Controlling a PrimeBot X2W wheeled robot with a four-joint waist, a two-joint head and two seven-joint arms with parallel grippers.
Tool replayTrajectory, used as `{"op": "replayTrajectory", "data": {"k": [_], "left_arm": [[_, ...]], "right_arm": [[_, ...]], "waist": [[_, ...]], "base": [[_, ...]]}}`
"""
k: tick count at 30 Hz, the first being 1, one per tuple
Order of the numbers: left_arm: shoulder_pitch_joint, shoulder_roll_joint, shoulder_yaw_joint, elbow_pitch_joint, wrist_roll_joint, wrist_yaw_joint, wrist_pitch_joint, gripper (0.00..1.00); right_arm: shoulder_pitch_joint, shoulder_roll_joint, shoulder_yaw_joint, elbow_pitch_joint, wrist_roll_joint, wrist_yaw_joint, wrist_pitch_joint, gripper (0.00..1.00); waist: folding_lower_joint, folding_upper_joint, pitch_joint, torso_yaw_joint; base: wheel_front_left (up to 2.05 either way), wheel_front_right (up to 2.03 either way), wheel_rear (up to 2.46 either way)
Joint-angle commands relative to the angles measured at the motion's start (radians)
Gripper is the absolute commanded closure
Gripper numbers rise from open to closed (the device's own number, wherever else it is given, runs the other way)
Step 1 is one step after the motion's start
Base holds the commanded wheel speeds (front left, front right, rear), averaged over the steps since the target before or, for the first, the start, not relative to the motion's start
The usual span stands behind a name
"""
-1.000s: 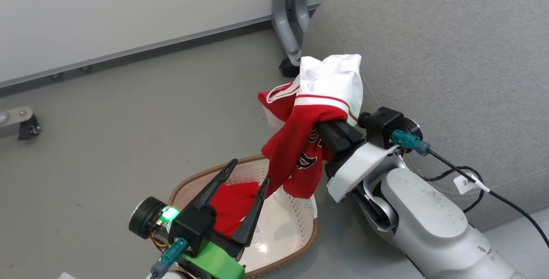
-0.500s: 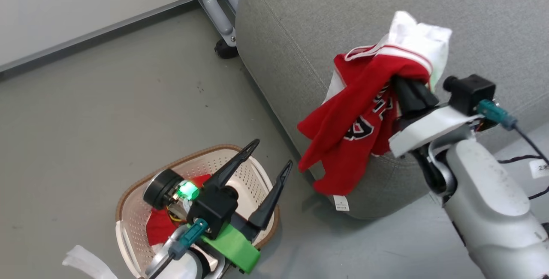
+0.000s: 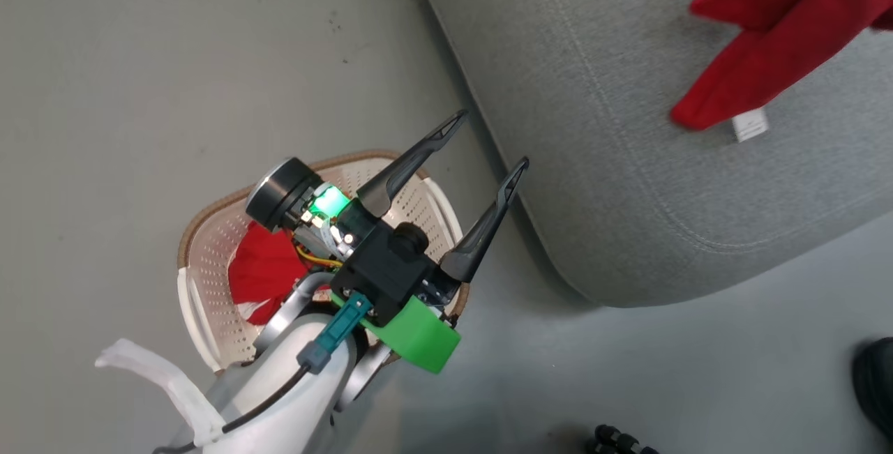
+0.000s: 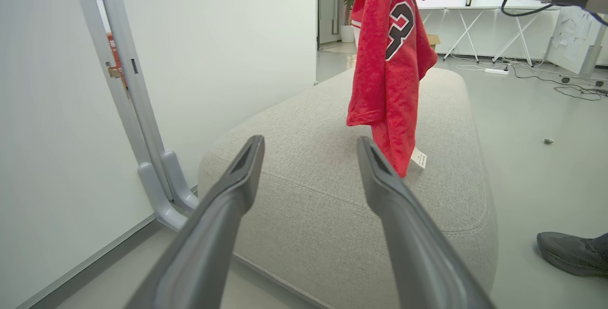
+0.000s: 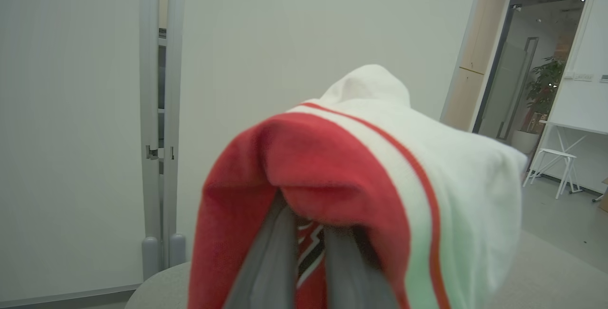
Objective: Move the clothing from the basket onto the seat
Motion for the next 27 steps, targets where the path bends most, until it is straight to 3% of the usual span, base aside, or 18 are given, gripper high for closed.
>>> {"op": "replayTrajectory", "data": {"k": [1,7,15,18,20,21,27], "left_arm": [[-0.036,-0.004,0.0,-0.003,0.009,0.0,-0.012,0.0],[-0.092,-0.018,-0.006,0.009,0.028,0.001,-0.041,0.0],[-0.117,-0.042,-0.036,0.063,0.021,-0.001,-0.068,0.0],[-0.119,-0.044,-0.045,0.079,0.018,-0.003,-0.072,0.0],[-0.12,-0.04,-0.047,0.091,0.013,-0.003,-0.075,0.0],[-0.12,-0.039,-0.046,0.095,0.011,-0.003,-0.075,0.0],[-0.098,-0.024,-0.038,0.122,-0.004,0.006,-0.092,0.0]], "right_arm": [[-0.04,-0.028,-0.014,0.006,-0.005,0.0,-0.003,1.0],[-0.12,-0.116,-0.005,0.107,-0.02,0.0,-0.003,1.0],[-0.089,-0.076,0.051,0.381,0.045,0.0,-0.002,1.0],[-0.065,-0.057,0.029,0.426,0.08,0.0,-0.003,1.0],[-0.04,-0.04,0.013,0.434,0.101,0.0,-0.003,0.6],[-0.019,-0.034,0.007,0.438,0.107,0.0,-0.003,0.0],[0.104,0.007,-0.037,0.386,0.101,0.0,-0.003,0.0]], "waist": [[-0.0001,-0.0001,0.16,0.15],[-0.0001,-0.0001,0.231,0.205],[-0.0001,-0.0001,0.267,0.225],[-0.0001,-0.0001,0.266,0.222],[-0.0001,-0.0001,0.259,0.213],[-0.0001,-0.0001,0.254,0.209],[-0.0001,-0.0001,0.191,0.188]], "base": [[0.0,0.0,0.0],[0.0,0.0,0.0],[0.0,0.0,0.0],[0.0,0.0,0.0],[0.0,0.0,0.0],[0.0,0.0,0.0],[0.0,0.0,0.0]]}}
